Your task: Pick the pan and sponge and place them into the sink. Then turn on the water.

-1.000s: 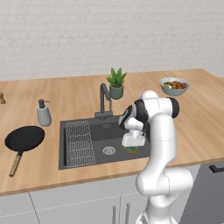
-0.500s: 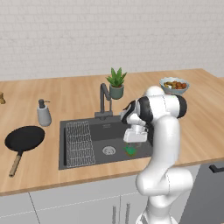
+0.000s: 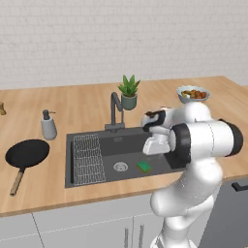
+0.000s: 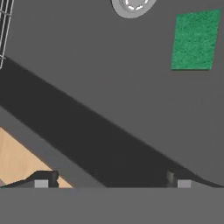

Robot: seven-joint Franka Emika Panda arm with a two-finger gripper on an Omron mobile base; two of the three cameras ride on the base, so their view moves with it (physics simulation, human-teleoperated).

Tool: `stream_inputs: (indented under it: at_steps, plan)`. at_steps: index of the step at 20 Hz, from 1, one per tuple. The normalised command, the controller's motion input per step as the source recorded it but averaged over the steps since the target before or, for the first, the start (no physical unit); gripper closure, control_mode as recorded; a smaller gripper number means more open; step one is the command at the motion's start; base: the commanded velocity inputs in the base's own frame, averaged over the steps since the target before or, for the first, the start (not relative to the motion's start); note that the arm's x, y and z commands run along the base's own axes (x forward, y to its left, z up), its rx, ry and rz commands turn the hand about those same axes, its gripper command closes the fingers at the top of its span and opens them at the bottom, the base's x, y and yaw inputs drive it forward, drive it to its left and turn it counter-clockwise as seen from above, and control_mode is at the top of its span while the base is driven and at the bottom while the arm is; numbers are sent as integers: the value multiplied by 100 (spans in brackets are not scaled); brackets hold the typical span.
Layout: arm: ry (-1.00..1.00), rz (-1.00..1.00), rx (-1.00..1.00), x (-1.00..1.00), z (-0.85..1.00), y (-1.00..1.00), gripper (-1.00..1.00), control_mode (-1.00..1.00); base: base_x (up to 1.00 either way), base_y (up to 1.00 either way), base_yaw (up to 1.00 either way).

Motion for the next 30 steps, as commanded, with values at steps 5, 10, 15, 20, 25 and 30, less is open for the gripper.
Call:
stream_inputs:
  at_steps: [5, 10, 15, 20, 25, 30]
  plan:
    - [-14, 0, 1, -100, 100, 52, -100, -100, 0, 0, 0]
    - [-13, -3, 1, -89, 100, 59, -100, -100, 0, 0, 0]
    - [-5, -9, 0, -60, 100, 67, -100, -100, 0, 0, 0]
    - [1, -14, -5, -17, 75, 89, -100, -100, 0, 0, 0]
    - [11, -6, -10, 3, 17, 100, -100, -100, 0, 0, 0]
    - [15, 9, -2, 52, 0, 100, -100, -100, 0, 0, 0]
